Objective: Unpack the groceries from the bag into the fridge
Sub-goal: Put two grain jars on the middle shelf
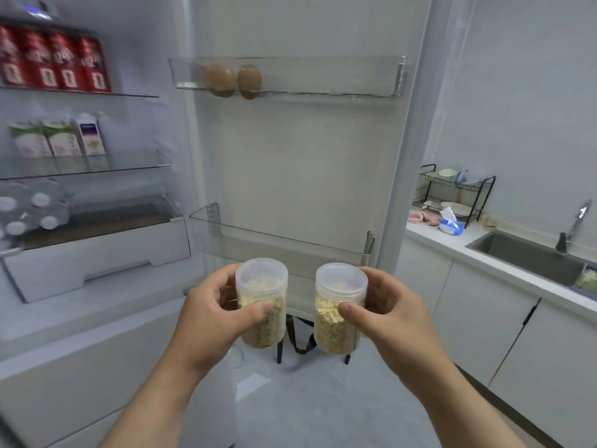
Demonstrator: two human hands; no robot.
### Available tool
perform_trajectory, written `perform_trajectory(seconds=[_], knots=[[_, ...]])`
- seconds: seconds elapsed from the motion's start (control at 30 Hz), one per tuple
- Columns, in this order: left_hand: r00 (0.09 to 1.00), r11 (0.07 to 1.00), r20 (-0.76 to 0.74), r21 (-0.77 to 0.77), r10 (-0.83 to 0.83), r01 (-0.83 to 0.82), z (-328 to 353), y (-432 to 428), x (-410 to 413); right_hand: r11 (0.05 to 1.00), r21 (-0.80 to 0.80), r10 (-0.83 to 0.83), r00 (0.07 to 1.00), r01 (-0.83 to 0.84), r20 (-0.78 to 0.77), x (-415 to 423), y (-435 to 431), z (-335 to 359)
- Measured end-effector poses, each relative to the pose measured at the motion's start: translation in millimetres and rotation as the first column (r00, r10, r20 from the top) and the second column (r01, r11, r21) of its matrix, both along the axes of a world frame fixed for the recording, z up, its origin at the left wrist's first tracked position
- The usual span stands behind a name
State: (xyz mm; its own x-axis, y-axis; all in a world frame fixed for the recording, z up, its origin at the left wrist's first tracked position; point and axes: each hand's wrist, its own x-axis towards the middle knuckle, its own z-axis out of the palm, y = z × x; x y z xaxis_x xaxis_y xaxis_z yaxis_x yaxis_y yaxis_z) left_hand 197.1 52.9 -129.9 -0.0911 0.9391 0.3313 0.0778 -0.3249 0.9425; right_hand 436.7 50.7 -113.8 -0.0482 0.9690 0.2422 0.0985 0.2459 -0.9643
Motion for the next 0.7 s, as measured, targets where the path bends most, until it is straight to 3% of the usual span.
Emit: perform_trajectory(seconds=[0.33,0.7], knots=[[0.972,0.972,-0.035,0.001,0.233,-0.233,-4,7,-60,0.983,0.015,0.185,0.983,-0.184,-0.011,-67,52,-2],[0.868,0.873,-0.101,0.016,0.486,-0.487,15,16,-90,0.905,0.012,0.426,0.903,-0.426,-0.062,-119,118,4]])
